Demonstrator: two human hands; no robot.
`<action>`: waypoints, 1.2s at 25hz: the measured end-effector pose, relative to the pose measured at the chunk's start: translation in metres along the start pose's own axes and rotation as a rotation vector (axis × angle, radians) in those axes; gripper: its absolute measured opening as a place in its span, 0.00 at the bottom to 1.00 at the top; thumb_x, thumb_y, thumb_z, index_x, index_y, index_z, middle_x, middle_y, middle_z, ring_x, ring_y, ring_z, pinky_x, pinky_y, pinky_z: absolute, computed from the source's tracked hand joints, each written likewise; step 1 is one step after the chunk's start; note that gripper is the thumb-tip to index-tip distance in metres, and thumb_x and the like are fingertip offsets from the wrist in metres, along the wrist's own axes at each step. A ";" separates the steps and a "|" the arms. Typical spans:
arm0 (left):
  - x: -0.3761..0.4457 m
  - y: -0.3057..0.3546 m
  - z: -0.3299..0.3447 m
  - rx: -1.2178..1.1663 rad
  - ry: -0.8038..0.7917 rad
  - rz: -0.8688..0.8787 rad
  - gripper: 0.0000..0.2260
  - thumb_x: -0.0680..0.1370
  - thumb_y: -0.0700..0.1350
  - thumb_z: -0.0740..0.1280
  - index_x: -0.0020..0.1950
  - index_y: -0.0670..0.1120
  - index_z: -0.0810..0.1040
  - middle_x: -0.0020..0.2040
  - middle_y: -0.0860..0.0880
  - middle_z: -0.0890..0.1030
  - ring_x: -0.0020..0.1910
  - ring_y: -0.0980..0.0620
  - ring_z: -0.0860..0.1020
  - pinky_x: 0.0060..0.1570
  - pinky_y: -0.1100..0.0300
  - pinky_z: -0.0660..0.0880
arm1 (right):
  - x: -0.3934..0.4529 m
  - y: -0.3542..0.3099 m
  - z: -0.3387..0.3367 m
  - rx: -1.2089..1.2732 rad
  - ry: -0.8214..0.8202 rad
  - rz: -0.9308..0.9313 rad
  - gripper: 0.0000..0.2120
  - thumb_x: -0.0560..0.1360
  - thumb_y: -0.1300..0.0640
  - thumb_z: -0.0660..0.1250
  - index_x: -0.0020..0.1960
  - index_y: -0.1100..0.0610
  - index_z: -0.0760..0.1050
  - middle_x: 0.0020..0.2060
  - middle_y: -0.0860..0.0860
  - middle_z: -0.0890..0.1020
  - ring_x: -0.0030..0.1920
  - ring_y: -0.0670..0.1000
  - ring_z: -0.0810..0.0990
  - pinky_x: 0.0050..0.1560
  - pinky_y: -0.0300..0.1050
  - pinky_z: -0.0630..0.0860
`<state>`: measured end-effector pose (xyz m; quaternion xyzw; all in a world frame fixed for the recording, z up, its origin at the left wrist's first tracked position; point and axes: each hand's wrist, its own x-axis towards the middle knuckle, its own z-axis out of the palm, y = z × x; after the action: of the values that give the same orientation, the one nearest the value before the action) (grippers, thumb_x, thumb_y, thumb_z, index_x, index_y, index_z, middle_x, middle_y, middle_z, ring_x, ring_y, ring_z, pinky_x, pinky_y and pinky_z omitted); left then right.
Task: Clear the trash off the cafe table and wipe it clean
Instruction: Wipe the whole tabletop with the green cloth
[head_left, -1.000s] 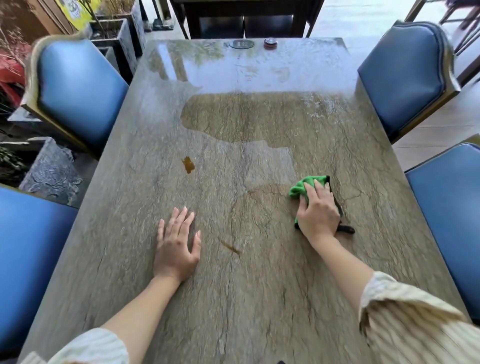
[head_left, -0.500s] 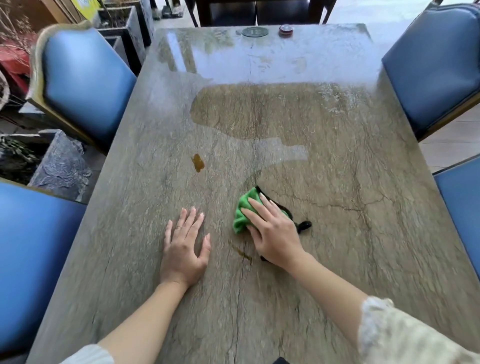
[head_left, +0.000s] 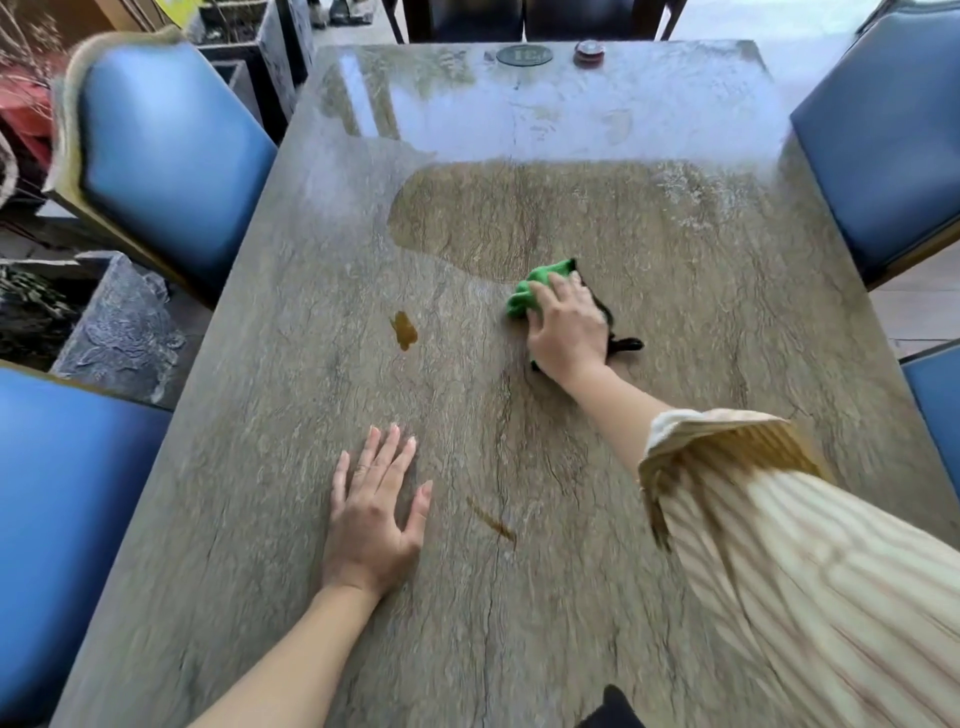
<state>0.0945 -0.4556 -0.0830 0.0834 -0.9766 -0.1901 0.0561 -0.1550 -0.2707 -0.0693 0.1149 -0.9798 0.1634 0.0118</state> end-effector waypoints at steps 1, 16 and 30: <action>0.000 0.000 -0.001 -0.002 0.002 -0.003 0.25 0.78 0.58 0.55 0.74 0.51 0.66 0.76 0.54 0.60 0.77 0.57 0.53 0.75 0.47 0.49 | -0.013 -0.014 0.003 0.016 -0.020 -0.111 0.20 0.79 0.51 0.59 0.70 0.51 0.69 0.72 0.52 0.68 0.74 0.58 0.63 0.72 0.53 0.61; -0.001 -0.001 0.001 -0.001 0.001 -0.005 0.25 0.78 0.57 0.54 0.74 0.51 0.65 0.77 0.53 0.60 0.77 0.56 0.52 0.75 0.46 0.48 | 0.008 0.014 -0.002 -0.006 -0.012 0.031 0.20 0.80 0.51 0.57 0.70 0.53 0.68 0.73 0.52 0.67 0.75 0.56 0.60 0.74 0.51 0.59; -0.001 -0.003 0.003 -0.003 0.020 -0.002 0.22 0.80 0.50 0.51 0.74 0.50 0.66 0.76 0.54 0.60 0.77 0.57 0.52 0.75 0.47 0.48 | -0.162 -0.002 -0.009 0.310 -0.006 -0.175 0.15 0.77 0.52 0.59 0.62 0.49 0.76 0.65 0.43 0.76 0.69 0.44 0.70 0.58 0.44 0.75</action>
<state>0.0958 -0.4565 -0.0869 0.0860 -0.9757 -0.1907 0.0658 0.0025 -0.2338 -0.0700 0.2004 -0.9292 0.3106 0.0052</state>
